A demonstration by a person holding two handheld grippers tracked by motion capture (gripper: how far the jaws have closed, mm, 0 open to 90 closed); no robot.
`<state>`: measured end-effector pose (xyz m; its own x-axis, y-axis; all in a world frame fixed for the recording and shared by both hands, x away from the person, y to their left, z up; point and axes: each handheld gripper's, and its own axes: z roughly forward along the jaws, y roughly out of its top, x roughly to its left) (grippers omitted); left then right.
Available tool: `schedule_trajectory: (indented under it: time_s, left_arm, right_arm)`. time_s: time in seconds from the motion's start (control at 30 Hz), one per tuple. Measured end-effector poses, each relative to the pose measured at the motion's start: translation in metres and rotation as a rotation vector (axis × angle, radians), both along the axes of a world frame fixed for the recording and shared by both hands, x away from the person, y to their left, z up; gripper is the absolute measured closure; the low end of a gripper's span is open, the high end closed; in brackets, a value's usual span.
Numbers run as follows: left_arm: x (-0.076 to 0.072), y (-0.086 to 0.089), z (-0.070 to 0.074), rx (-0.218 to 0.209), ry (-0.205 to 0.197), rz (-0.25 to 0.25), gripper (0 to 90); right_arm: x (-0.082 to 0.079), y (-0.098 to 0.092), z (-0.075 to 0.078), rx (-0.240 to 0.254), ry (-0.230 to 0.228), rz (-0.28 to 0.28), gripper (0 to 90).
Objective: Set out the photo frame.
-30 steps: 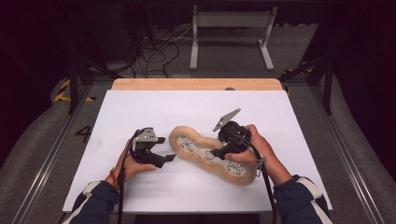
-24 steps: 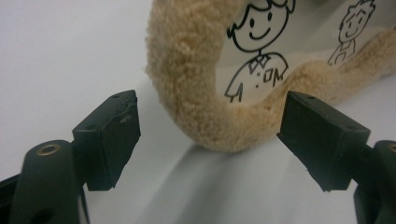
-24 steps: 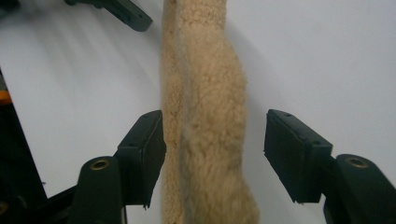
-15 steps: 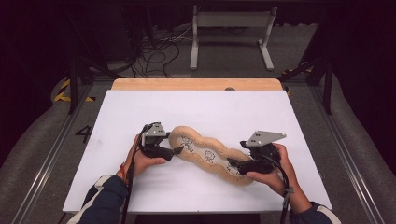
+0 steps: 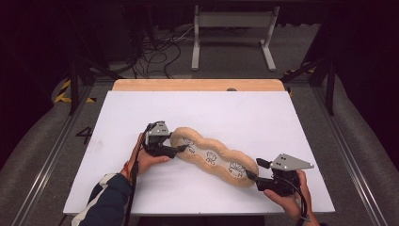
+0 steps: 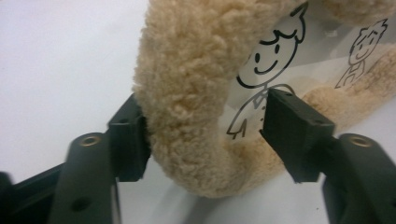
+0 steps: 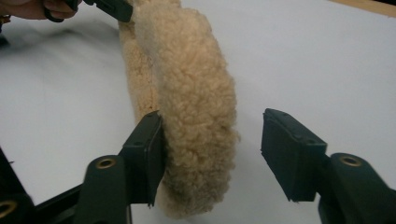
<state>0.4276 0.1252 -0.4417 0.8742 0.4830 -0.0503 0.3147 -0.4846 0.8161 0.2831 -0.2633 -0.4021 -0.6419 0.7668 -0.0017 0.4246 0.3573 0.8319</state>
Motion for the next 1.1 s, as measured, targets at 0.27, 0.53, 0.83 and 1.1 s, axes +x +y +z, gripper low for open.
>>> schedule_trajectory:
  time_s: [0.27,0.53,0.83,1.1]
  left_arm:
    - [0.001,0.003,0.000,0.026,-0.022,-0.014,47.1]
    - [-0.003,0.011,0.003,0.056,-0.036,0.009,58.8]
    - [-0.015,0.015,0.003,0.073,-0.041,0.044,59.9]
    - [-0.029,0.027,0.003,0.074,-0.039,0.101,59.6]
  right_arm:
    - [-0.002,0.005,-0.007,0.026,-0.018,-0.001,63.4]
    - [-0.003,0.006,-0.010,0.044,-0.034,-0.028,64.4]
    - [0.007,0.006,-0.012,0.029,-0.071,-0.029,64.8]
    - [0.022,0.011,-0.012,0.023,-0.082,-0.010,65.0]
